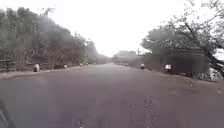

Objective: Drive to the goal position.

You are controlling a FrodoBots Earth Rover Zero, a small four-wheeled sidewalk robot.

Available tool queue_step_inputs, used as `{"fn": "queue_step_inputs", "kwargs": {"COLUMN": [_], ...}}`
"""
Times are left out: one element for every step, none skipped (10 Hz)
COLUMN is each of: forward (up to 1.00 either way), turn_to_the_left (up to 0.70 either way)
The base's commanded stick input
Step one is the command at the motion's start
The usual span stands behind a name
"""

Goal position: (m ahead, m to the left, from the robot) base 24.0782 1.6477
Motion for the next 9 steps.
{"fn": "queue_step_inputs", "kwargs": {"forward": [1.00,1.00,1.00,1.00,1.00,1.00,1.00,1.00,1.00], "turn_to_the_left": [0.00,0.00,0.00,0.00,0.00,0.00,0.00,0.00,0.00]}}
